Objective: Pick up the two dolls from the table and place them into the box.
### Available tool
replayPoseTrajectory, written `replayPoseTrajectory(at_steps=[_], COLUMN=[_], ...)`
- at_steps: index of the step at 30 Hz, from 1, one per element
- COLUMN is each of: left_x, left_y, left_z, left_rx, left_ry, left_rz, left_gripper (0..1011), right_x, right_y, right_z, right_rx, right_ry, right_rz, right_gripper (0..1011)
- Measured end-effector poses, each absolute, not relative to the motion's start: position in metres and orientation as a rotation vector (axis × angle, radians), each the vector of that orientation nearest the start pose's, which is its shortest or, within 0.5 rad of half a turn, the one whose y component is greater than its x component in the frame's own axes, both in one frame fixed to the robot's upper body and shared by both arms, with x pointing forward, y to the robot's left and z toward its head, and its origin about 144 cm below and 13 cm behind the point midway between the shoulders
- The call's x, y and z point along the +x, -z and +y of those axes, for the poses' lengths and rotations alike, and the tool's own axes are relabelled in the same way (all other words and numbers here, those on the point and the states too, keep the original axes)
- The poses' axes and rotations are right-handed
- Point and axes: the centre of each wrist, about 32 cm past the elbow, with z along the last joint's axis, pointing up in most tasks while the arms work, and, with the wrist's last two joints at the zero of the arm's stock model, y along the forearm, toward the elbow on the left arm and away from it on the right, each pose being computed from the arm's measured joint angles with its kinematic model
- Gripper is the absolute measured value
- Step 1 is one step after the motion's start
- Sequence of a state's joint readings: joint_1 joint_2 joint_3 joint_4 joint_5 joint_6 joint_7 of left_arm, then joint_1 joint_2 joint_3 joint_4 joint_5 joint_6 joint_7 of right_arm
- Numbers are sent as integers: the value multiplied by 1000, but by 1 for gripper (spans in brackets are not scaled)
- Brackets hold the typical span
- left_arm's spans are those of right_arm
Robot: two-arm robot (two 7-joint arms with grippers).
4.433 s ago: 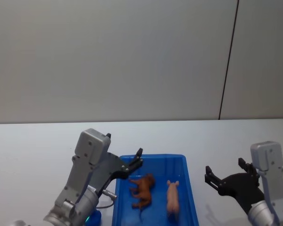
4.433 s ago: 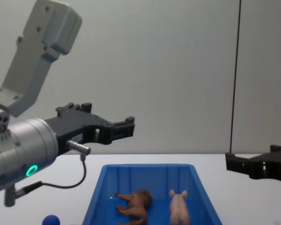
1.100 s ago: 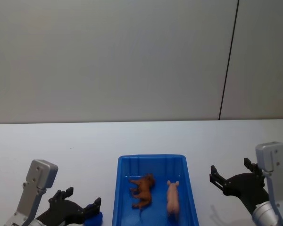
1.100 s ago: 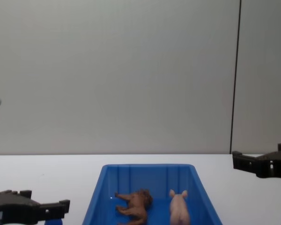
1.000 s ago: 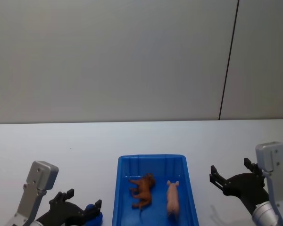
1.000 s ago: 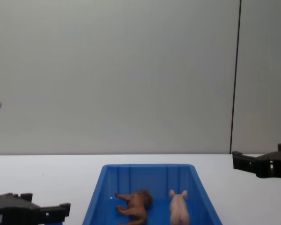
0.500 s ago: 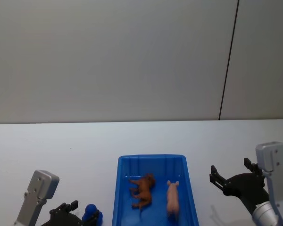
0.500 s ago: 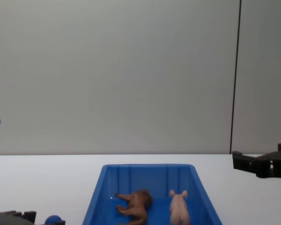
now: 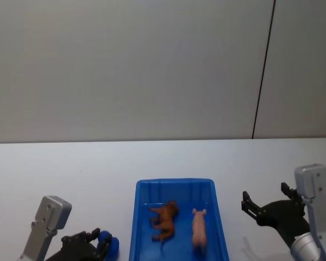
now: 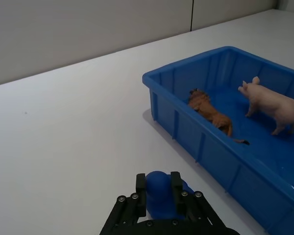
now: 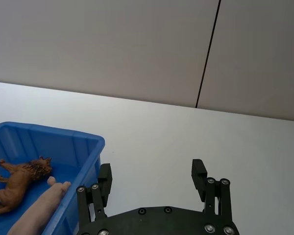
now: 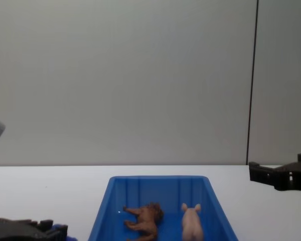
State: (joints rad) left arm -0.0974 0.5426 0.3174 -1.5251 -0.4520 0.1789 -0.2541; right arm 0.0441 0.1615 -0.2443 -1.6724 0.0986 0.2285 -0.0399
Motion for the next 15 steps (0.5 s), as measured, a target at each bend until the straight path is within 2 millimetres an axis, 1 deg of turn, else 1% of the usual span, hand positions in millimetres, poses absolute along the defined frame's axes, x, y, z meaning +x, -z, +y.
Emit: replayPoseTrajectory(at_steps=[4, 15], left_x=[475, 482], left_y=[-1149, -1148], left_z=[299, 294], left_rx=[271, 250], left_ry=[-1058, -1040], left_rz=[118, 83], left_gripper=[262, 185], right_x=[461, 461], right_y=[-1177, -1177], right_z=[-192, -192], right_rx=[-152, -152], right_ry=[1362, 1362], right_rz=[20, 20], right_gripper=[1001, 1001])
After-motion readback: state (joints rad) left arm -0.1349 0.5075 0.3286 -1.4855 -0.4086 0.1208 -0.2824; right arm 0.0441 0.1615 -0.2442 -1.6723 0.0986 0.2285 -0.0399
